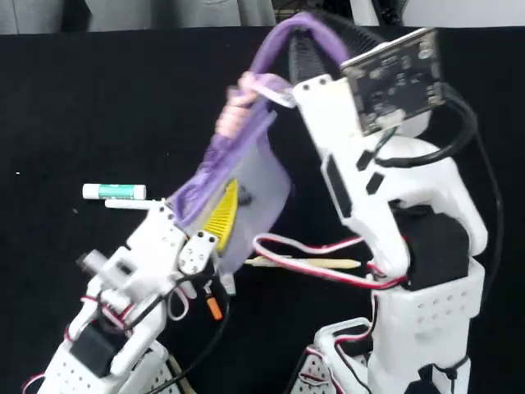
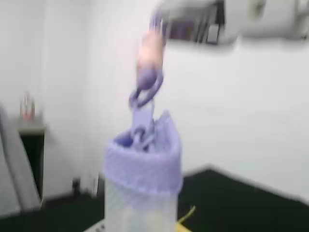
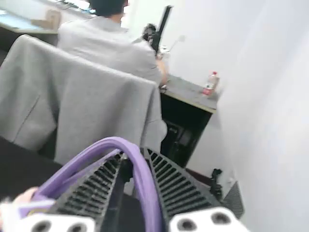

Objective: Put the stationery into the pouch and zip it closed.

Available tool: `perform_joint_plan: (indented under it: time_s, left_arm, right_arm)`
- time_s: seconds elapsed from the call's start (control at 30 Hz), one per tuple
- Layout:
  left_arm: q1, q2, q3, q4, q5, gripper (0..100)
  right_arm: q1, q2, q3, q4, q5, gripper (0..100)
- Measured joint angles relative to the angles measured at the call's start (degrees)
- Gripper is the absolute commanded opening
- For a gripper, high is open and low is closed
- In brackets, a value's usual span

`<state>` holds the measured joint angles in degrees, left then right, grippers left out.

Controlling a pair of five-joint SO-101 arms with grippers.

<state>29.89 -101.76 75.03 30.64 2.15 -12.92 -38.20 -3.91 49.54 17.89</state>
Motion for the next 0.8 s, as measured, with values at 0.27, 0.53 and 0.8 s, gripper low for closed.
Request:
perform_joint_plan:
  time_s: [0.27,0.53,0.8]
  left_arm:
    - [-3.34,-1.93,-0.09,2.90,0.62,3]
    - [-10.20,-1.93,-0.09,2.90,6.42,3]
    - [-10.29,-1.85,-0.09,2.99,6.86,3]
  right_arm:
    - [10.11,0.00,8.97,-14.15,0.00,2.5]
    - [14.77,2.11,10.02,-17.05,0.00,2.5]
    - [18.99,20.22,1.67,-17.05,0.00,2.5]
